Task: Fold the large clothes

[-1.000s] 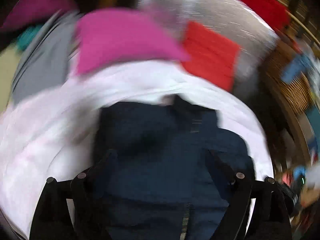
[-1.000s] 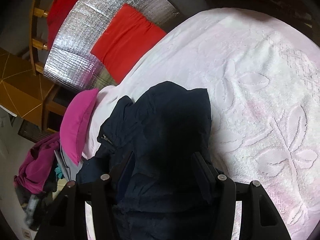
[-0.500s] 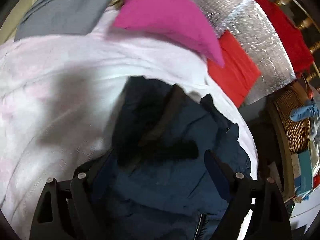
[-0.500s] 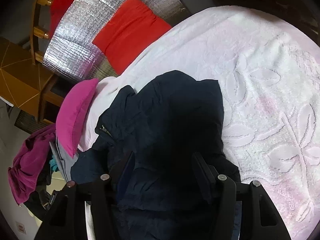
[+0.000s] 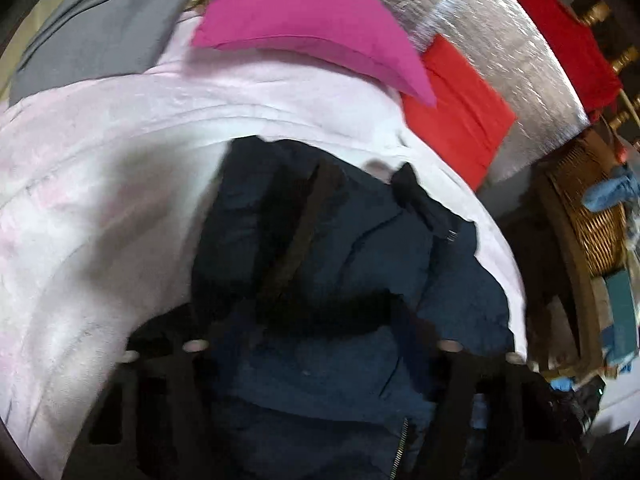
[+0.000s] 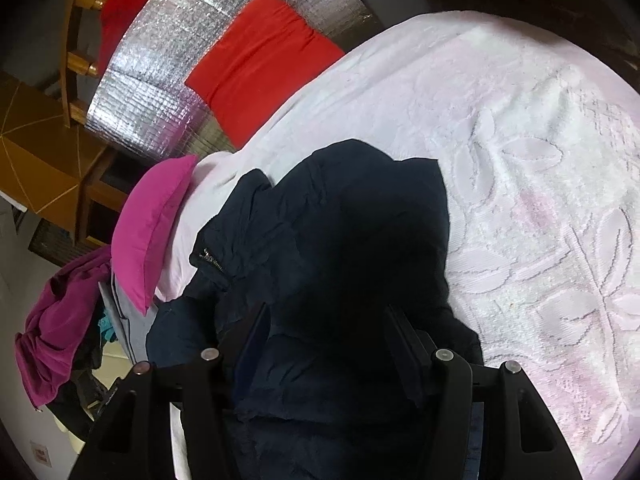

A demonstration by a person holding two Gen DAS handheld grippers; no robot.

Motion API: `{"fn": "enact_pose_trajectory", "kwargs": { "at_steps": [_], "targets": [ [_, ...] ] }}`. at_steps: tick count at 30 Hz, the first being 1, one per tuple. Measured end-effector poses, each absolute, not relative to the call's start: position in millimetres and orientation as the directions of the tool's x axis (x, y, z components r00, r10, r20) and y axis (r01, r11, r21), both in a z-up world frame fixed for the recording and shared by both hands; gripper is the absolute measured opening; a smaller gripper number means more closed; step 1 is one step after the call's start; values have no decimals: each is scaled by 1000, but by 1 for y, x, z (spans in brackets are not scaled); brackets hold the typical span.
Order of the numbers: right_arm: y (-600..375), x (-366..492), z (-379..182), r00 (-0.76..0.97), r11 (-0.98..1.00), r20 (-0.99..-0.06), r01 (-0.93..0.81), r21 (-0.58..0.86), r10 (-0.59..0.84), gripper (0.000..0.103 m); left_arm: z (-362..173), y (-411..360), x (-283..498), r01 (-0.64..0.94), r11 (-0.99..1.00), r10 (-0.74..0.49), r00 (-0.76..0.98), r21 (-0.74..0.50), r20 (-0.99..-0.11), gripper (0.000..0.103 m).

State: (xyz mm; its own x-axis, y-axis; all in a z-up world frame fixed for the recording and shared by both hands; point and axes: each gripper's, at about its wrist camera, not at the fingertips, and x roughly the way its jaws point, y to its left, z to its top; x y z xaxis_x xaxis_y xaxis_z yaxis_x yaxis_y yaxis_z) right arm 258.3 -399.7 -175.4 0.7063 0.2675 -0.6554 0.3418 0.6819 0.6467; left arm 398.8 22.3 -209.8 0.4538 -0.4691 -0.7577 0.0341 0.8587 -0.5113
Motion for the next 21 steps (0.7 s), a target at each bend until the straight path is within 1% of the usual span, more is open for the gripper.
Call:
{"fn": "enact_pose_trajectory", "kwargs": {
  "at_steps": [1,2,8,16,19,21],
  "targets": [
    [-401,258,-175,709,676,-653,344,651,268,63,-207,15,398,64,855,-488,434,-514,-758,42],
    [-401,257,-175,711,672,-650,345,656,269,63,-206,8,399,87,852,-501,417,-516,-758,41],
    [-401,254,-172,715,671,-644,338,660,274,63,-204,-56,392,198,842,-540,330,-502,-774,40],
    [-421,245,-171,728,648,-640,368,667,245,63,-202,-161,376,319,782,-612,230,-535,-757,40],
    [-426,242,-170,735,639,-634,372,673,239,63,-191,-185,365,371,740,-650,179,-561,-738,40],
    [-428,242,-170,736,635,-633,373,676,241,63,-173,-187,355,414,712,-673,171,-567,-720,40]
  ]
}}
